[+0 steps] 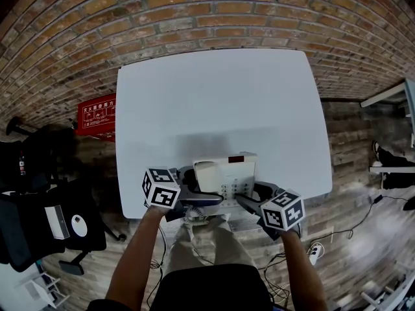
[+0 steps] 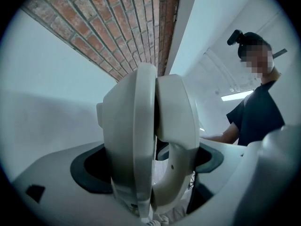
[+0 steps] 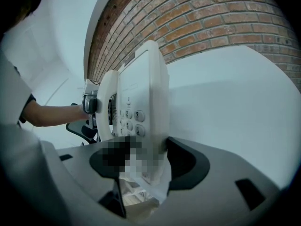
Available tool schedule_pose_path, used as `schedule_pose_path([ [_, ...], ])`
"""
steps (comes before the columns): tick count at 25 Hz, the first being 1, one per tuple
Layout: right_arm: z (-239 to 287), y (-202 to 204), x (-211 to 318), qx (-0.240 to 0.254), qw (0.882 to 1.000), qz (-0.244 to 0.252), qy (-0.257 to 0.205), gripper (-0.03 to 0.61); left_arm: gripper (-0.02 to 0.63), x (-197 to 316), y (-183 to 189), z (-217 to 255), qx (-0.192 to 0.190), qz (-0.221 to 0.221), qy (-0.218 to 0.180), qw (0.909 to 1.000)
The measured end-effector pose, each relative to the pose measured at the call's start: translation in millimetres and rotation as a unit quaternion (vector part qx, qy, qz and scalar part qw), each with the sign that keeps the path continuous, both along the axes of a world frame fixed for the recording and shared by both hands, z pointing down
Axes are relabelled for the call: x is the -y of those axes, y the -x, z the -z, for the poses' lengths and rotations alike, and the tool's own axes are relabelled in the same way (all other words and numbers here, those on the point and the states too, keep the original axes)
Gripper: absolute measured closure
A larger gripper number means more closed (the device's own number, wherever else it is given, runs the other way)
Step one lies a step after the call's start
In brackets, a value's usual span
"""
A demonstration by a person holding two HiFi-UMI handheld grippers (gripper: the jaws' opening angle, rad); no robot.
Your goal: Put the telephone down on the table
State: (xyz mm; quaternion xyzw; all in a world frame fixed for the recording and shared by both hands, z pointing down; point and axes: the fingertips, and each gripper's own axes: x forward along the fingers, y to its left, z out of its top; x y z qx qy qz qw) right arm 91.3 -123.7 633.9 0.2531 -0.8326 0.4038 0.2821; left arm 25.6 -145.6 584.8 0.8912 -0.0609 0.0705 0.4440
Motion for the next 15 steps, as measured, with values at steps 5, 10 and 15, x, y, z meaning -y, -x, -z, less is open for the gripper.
schedule_pose_path([
  [5, -2.4, -0.1, 1.1, 0.002, 1.0, -0.003, 0.015, 0.327, 0.143, 2.2, 0.3, -4.7, 0.005, -0.007, 0.025, 0.9997],
  [10, -4.4, -0.6, 2.6, 0.003, 1.0, -0.009, 0.024, 0.327, 0.143, 5.4, 0.2, -8.6, 0.005, -0.006, 0.044, 0.999],
  [15, -6.8, 0.4, 4.2, 0.004, 0.999, -0.019, 0.033, 0.328, 0.138, 8.3, 1.2, -13.8, 0.012, -0.006, 0.067, 0.9977],
])
